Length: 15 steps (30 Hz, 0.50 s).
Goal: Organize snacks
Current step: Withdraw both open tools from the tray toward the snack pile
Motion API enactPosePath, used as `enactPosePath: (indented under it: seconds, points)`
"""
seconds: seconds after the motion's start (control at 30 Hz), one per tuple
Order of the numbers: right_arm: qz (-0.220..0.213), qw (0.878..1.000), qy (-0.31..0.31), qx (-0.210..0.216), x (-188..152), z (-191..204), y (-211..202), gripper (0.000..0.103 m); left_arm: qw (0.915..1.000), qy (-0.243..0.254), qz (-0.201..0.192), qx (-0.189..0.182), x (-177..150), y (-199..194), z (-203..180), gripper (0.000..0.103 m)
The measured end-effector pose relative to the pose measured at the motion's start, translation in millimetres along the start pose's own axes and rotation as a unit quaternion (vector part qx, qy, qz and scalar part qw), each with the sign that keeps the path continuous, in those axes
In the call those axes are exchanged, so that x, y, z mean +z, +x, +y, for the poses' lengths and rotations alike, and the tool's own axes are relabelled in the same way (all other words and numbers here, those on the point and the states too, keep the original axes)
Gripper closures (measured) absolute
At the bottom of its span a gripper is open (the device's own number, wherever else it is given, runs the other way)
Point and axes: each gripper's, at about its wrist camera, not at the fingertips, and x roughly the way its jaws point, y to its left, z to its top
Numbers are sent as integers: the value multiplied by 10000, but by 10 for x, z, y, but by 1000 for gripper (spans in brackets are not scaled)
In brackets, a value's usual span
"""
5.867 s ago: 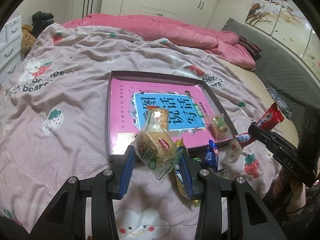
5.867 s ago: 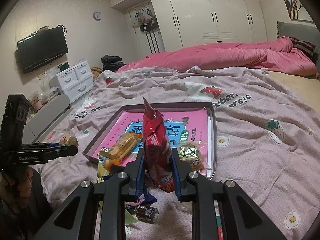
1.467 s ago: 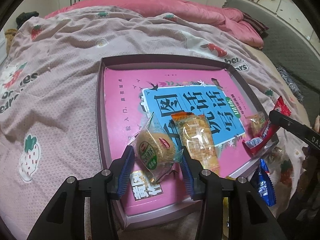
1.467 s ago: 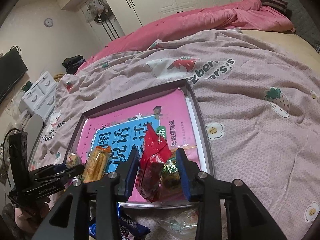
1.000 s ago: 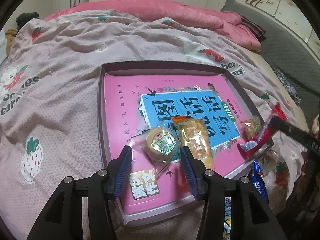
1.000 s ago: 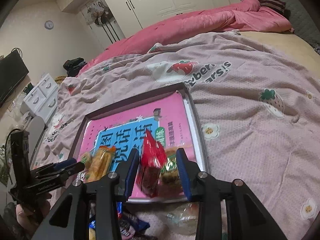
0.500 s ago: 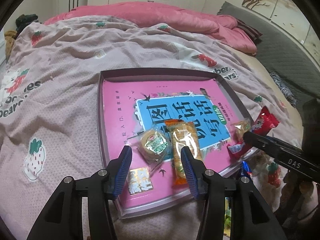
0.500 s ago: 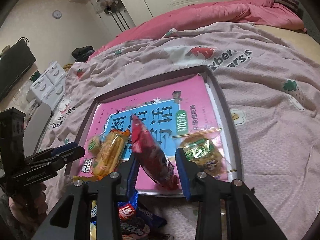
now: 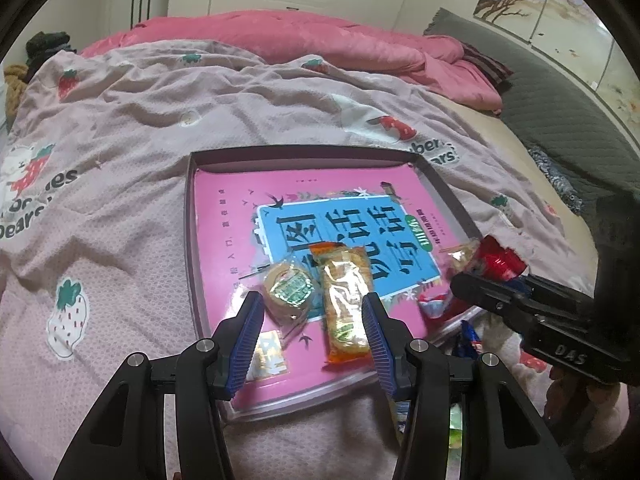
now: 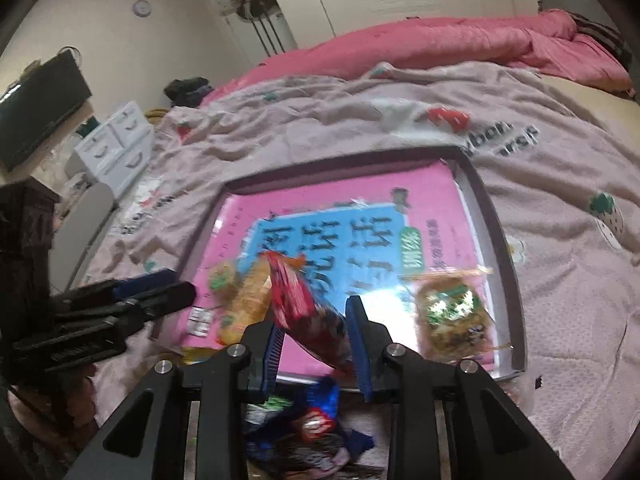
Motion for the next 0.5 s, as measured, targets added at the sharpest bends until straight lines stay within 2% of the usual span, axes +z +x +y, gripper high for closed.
enactPosePath:
  seconds: [0.23,0.5]
  points:
    - [-354,9990,117,260,114,85,-212,72,9999,122,-87,-7,-26,-112,-95,49]
    - [-536,9983,57,203,176,93,-415,69,9996,78,-254,2,3,-292,-83,46]
